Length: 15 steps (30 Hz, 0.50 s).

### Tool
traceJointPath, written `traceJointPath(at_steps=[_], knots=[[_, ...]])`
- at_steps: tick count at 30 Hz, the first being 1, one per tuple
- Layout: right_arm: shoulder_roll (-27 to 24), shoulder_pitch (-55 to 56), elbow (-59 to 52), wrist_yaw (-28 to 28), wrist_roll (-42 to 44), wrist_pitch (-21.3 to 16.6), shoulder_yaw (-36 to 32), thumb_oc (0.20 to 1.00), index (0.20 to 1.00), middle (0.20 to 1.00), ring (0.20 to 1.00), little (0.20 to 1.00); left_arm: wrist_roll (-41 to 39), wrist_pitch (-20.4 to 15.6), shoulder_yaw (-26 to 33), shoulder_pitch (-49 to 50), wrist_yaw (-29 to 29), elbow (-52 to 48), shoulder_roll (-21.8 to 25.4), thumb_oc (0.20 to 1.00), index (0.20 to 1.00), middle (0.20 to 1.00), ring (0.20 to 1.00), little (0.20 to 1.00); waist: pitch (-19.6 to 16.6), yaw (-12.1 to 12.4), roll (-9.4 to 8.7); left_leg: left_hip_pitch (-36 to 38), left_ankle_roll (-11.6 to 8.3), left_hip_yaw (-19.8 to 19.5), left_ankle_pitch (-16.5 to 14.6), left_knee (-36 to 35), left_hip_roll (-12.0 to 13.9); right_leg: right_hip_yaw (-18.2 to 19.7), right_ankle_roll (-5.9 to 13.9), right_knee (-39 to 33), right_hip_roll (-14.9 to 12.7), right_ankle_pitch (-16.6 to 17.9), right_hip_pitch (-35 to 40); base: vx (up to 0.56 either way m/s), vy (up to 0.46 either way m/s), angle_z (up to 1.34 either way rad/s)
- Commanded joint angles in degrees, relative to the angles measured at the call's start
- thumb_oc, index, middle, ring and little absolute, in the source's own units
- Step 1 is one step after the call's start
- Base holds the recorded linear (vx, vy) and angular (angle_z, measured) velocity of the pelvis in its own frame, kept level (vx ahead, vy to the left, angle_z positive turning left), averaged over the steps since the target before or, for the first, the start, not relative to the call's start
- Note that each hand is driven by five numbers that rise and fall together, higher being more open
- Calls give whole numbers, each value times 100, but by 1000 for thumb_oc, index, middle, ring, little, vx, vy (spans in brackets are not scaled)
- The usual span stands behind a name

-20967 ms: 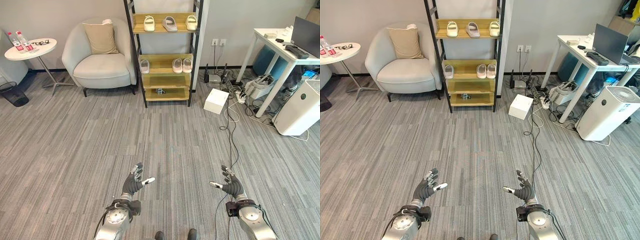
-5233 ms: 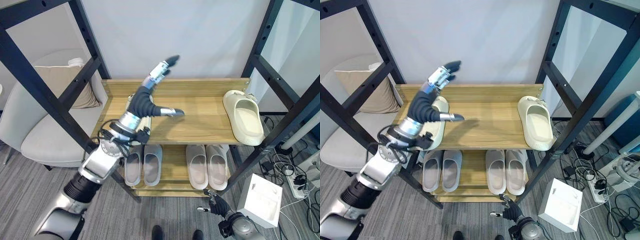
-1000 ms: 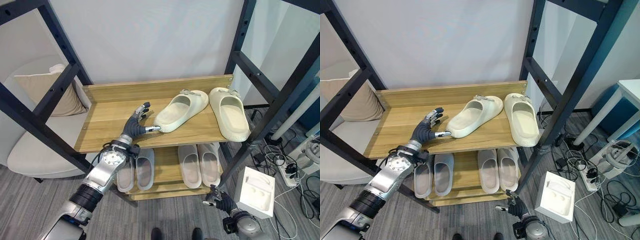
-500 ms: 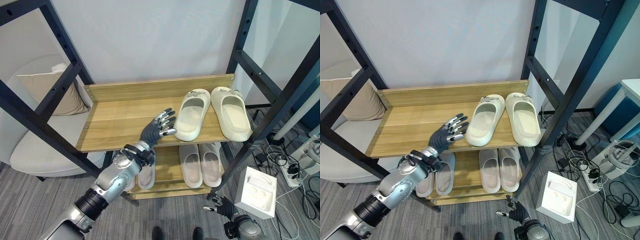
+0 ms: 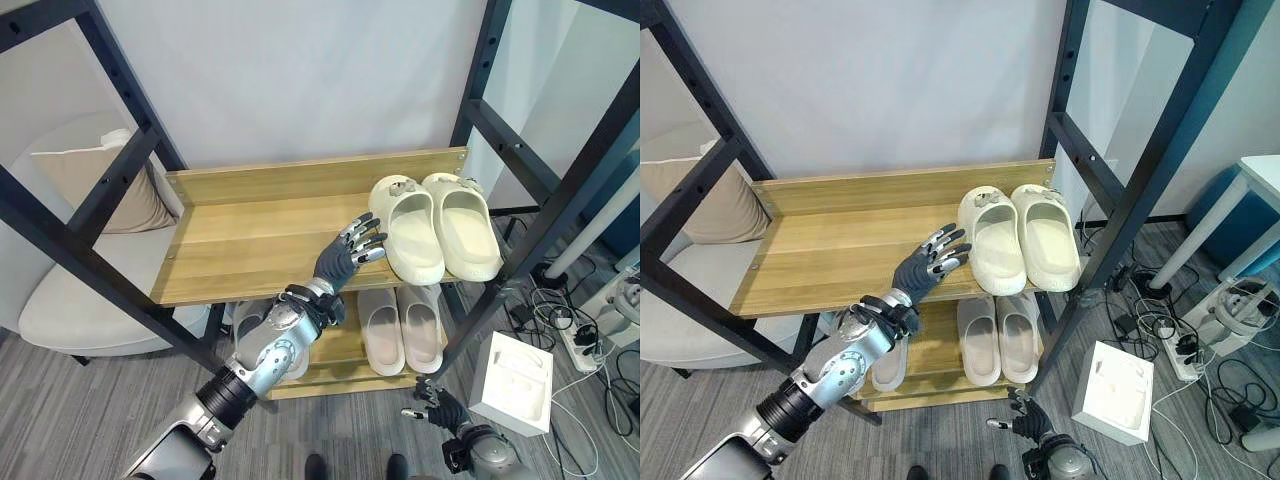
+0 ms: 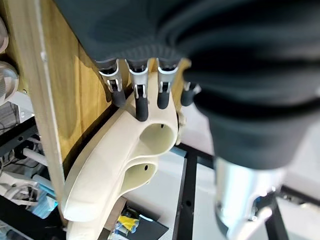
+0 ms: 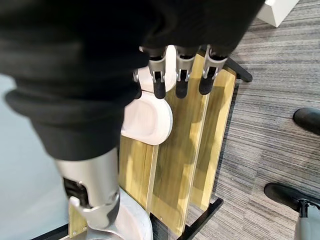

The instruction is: Arrange the slippers neatly on the shoe rack.

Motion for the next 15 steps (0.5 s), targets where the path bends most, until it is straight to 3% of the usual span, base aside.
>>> traceJointPath(at_steps=[1,2,8,15], knots=[[205,-273,-36,-47,152,-180,-61,1000,1000,1000,1000,1000,575,-256,54,-949,23,440,-201,1000,1000,1000,1000,1000,181,-117,-246,496,272,41,-1178,-35,-335,-59,255,12,-8,-953,257,-17,-10,-3],[252,-278,-21,-76,170,-265,-89,1000,1000,1000,1000,1000,1244,-364,279,-917,188,403,-57,1000,1000,1000,1000,1000,198,-72,-263,518,271,32,-1178,-35,-331,-74,245,12,-7,-960,280,0,0,0],[304,-288,57,-124,99,-448,-113,1000,1000,1000,1000,1000,2486,-636,866,-813,569,184,194,1000,1000,1000,1000,1000,203,2,-306,508,258,-8,-1154,-35,-327,-103,230,12,-1,-967,295,0,0,0],[340,-384,156,-177,30,-659,-126,1000,1000,1000,1000,1000,4576,-787,1396,-896,1157,-283,777,1000,1000,1000,1000,1000,191,109,-337,505,243,-53,-1157,-35,-329,-126,239,12,-6,-950,302,-13,7,6]])
